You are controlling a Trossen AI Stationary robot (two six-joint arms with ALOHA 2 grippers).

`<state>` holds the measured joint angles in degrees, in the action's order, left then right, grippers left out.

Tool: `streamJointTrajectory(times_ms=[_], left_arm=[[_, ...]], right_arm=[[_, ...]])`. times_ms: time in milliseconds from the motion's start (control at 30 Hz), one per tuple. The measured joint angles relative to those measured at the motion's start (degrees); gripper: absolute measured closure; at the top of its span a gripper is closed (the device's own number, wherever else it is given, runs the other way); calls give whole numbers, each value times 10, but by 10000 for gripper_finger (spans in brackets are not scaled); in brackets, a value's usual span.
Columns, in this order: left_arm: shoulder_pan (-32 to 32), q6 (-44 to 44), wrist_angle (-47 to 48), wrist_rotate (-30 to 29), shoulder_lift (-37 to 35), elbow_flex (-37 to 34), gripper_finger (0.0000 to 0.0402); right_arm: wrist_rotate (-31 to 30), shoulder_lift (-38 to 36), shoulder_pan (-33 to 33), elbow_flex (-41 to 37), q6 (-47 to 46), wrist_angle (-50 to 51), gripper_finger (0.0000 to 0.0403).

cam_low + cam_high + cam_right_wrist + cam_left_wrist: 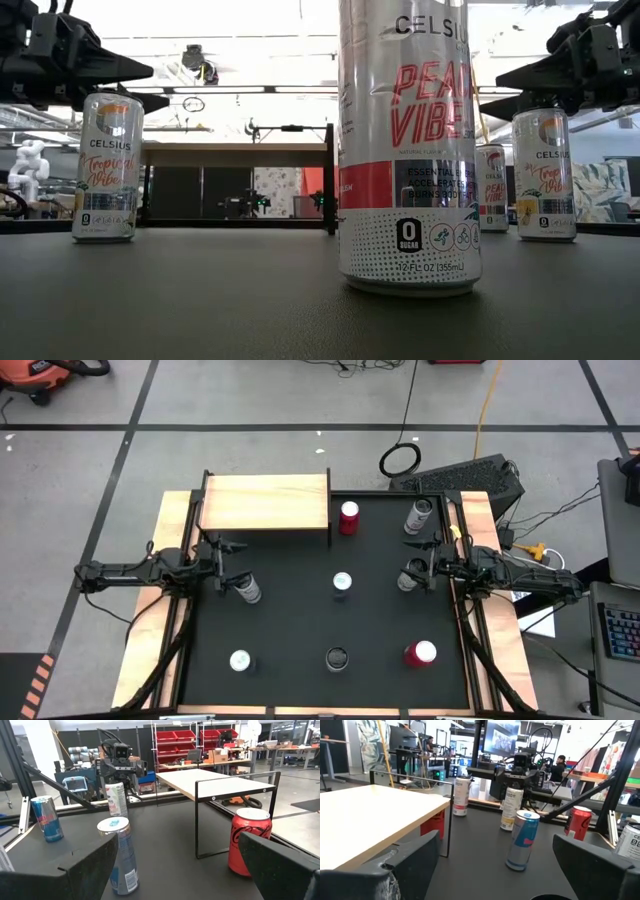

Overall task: Place canned beverage on shelf
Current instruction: Put the white yellow soda can on the shelf

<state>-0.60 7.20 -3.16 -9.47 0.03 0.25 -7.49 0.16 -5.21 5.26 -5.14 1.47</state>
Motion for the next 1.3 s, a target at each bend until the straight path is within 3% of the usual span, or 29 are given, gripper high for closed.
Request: streamJointTrajectory(times_ms=[567,867,1133,1300], left_arm=[[0,-1,-1,0,0,0,13],[0,-1,-2,0,0,0,13],[0,0,-2,-1,0,0,13],[0,0,-2,-2,0,0,13]], right_arm=[[0,0,0,0,77,0,9],[-3,0,0,0,59,-5,9],[-47,0,0,0,58,3,9],[-46,0,0,2,1,29,9]])
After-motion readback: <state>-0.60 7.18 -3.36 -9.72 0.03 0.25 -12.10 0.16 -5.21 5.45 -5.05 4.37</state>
